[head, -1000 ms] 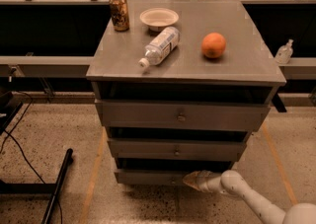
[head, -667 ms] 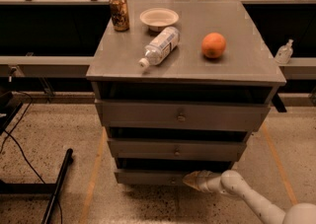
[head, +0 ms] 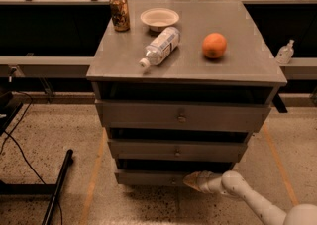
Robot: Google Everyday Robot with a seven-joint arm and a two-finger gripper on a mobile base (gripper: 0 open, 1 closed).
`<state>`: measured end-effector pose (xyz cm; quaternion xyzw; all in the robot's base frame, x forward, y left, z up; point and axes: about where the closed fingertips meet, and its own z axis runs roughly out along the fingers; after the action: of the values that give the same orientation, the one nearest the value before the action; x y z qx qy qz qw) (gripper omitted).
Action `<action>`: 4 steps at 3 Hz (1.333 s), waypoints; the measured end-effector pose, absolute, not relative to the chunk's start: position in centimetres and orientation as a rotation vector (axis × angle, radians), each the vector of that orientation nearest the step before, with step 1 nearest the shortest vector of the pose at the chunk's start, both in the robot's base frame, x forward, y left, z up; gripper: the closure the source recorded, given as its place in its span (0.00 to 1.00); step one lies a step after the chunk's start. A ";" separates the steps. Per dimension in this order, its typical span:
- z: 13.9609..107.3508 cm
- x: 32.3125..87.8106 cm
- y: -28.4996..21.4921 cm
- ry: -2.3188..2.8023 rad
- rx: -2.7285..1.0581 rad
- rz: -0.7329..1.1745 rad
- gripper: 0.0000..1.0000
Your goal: Close bottom drawer
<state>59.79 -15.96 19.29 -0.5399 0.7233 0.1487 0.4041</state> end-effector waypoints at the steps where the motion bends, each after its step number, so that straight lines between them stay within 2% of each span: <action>1: 19.3 59.8 -16.0 1.826 -1.363 0.375 1.00; 4: 19.3 59.8 -16.0 1.826 -1.364 0.376 1.00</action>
Offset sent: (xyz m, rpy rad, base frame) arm -0.0980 0.0185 -0.0722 0.0527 0.1052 0.2534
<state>59.77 -15.95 19.28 -0.5400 0.7232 0.1489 0.4040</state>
